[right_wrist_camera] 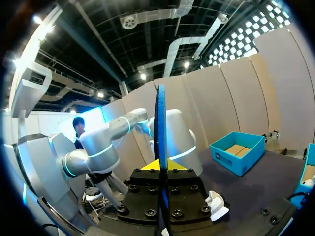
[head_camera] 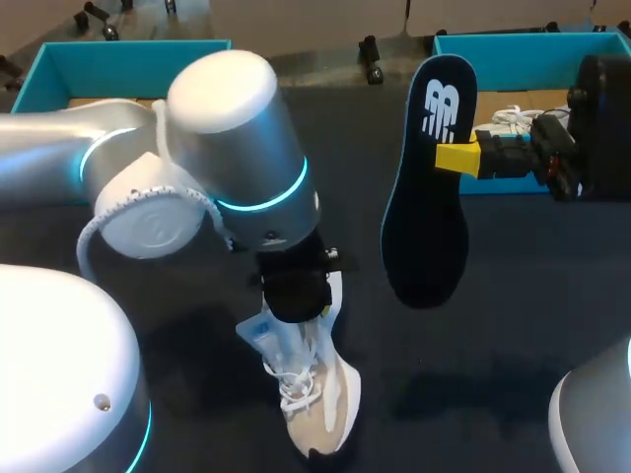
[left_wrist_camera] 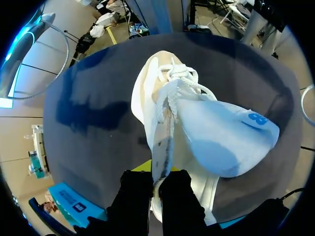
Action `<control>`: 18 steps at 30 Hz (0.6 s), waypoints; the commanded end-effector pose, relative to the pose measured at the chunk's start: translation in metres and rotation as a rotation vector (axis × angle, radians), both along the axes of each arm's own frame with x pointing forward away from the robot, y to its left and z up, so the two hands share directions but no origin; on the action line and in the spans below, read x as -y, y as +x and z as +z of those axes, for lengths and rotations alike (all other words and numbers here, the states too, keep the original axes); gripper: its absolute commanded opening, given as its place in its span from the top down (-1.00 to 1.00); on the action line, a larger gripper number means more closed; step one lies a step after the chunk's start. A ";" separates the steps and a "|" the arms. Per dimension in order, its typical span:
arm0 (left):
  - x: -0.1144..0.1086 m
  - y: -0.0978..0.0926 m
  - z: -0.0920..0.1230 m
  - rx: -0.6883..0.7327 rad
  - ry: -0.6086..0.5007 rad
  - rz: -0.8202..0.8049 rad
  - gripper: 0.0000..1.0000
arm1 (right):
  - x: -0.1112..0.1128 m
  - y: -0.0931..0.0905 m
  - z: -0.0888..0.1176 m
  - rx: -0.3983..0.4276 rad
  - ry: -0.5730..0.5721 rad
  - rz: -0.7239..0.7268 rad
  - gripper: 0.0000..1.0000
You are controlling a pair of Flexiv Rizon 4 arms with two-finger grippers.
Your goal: Take the shoe out of the shoebox, open the shoe tongue, remove and reinsert the insole, then place the shoe into the shoebox
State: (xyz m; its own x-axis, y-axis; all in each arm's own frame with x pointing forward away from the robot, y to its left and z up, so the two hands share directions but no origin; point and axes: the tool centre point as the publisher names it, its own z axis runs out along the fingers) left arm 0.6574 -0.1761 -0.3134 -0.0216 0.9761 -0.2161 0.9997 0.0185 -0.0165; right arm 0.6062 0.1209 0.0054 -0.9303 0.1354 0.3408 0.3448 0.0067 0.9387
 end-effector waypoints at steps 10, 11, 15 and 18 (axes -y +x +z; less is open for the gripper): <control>0.001 -0.001 -0.007 -0.050 0.058 -0.043 1.00 | 0.002 -0.007 -0.002 0.000 0.002 -0.011 1.00; 0.001 -0.003 -0.008 -0.052 0.058 -0.046 1.00 | 0.002 -0.007 -0.002 0.000 0.002 -0.011 1.00; 0.003 -0.006 -0.015 -0.067 0.071 -0.049 1.00 | 0.002 -0.007 -0.002 0.000 0.002 -0.011 1.00; 0.004 -0.007 -0.020 -0.069 0.082 -0.059 1.00 | 0.002 -0.007 -0.002 0.000 0.002 -0.011 1.00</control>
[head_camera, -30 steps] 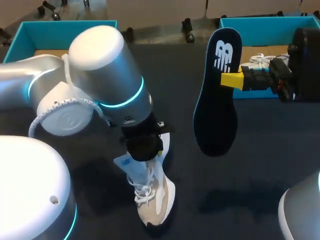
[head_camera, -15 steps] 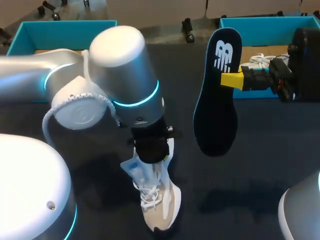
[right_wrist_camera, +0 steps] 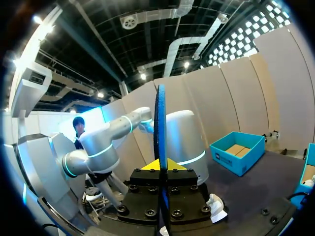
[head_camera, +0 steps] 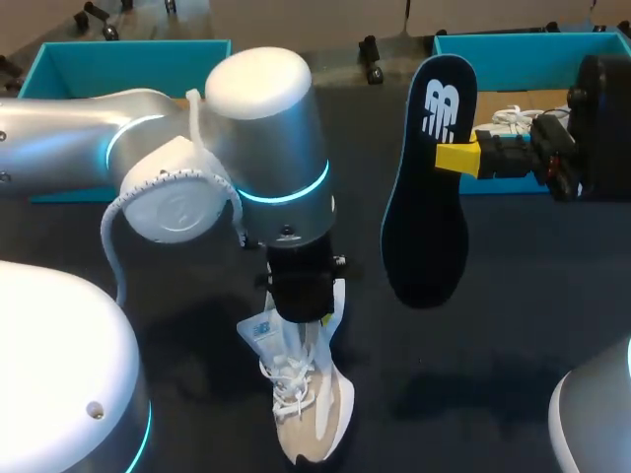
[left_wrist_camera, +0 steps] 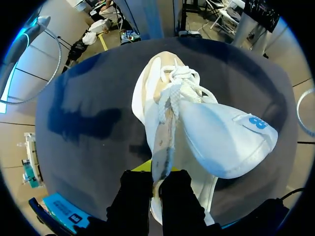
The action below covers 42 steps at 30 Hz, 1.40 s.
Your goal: Take the shoe out of the shoebox, open the shoe tongue, remove and reinsert the insole, then place the shoe into the shoebox
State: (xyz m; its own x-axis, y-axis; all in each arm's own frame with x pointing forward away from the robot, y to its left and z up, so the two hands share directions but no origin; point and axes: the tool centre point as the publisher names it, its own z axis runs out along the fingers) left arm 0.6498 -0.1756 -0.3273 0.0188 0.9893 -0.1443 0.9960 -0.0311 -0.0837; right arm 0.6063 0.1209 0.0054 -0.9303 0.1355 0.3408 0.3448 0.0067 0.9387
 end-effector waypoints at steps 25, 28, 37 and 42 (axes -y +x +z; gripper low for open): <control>0.031 0.001 -0.037 -0.025 -0.044 -0.014 0.63 | 0.002 -0.007 -0.002 0.000 0.002 -0.010 1.00; 0.034 0.001 -0.036 -0.011 -0.059 -0.009 0.27 | 0.002 -0.007 -0.002 0.000 0.002 -0.010 1.00; 0.030 0.014 -0.002 -0.043 -0.235 0.087 -1.00 | 0.002 -0.007 -0.002 0.000 0.002 -0.010 1.00; 0.023 0.028 0.029 -0.103 -0.372 0.149 -1.00 | 0.002 -0.007 -0.002 0.000 0.002 -0.010 1.00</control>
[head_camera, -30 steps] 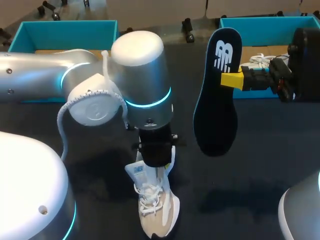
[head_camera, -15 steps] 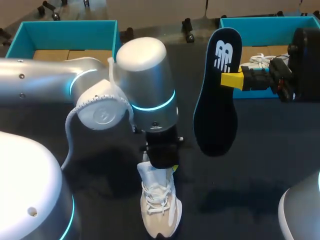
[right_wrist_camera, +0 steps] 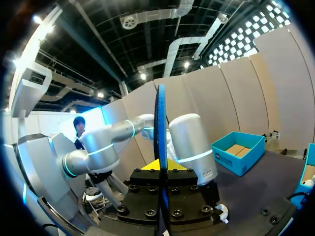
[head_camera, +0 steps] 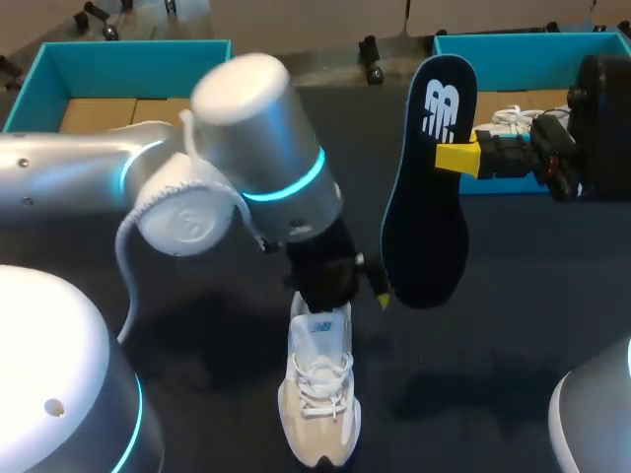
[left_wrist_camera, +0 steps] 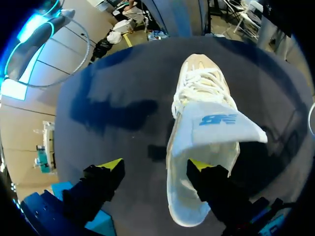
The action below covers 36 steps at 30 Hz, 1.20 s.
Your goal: Take the shoe out of the shoebox, open the shoe tongue, remove and reinsert the insole, then place the shoe into the shoebox
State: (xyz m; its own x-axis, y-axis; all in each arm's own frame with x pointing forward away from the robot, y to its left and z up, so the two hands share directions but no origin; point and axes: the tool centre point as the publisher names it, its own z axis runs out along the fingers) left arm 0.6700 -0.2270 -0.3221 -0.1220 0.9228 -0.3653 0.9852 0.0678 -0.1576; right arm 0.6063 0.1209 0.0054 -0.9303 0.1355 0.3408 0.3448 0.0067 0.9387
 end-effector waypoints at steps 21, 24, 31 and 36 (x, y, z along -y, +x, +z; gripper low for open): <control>-0.056 0.039 0.118 -0.079 -0.714 0.071 -1.00 | 0.002 -0.007 -0.002 0.000 0.002 -0.010 1.00; -0.056 0.039 0.118 -0.079 -0.714 0.071 -1.00 | 0.002 -0.007 -0.002 0.000 0.002 -0.010 1.00; -0.053 0.045 0.120 -0.062 -0.802 0.053 -1.00 | 0.002 -0.007 -0.002 0.000 0.002 -0.010 1.00; -0.050 0.055 0.129 -0.024 -0.893 0.047 -1.00 | 0.002 -0.007 -0.002 0.000 0.002 -0.010 1.00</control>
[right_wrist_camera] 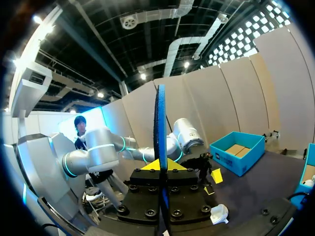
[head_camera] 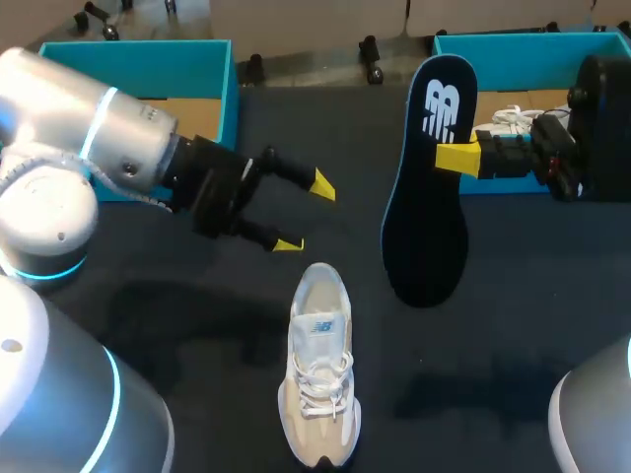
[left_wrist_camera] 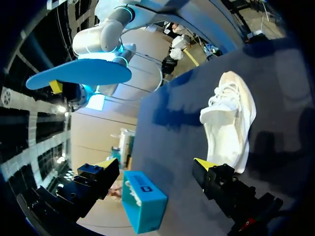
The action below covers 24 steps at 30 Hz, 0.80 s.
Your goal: Take the shoe out of the shoebox, open the shoe tongue, remove and reinsert the insole, then place the shoe into the shoebox
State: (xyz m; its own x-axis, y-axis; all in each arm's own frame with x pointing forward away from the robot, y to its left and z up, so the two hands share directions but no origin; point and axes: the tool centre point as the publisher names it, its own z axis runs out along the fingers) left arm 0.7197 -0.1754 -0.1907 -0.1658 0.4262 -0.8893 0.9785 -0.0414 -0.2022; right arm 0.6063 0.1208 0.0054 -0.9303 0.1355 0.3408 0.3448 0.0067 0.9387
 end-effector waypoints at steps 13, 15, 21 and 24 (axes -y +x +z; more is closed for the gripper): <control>-0.010 0.022 0.029 0.048 -0.328 0.024 -1.00 | 0.003 0.004 -0.005 -0.047 0.031 0.014 1.00; -0.013 0.024 0.032 0.044 -0.348 0.020 -1.00 | 0.004 0.012 -0.008 -0.063 0.063 0.043 1.00; -0.016 0.028 0.040 0.071 -0.390 0.011 -1.00 | 0.014 0.046 -0.022 -0.206 0.103 0.093 1.00; -0.017 0.030 0.043 0.079 -0.414 0.001 -1.00 | 0.019 0.064 -0.031 -0.290 0.091 0.095 1.00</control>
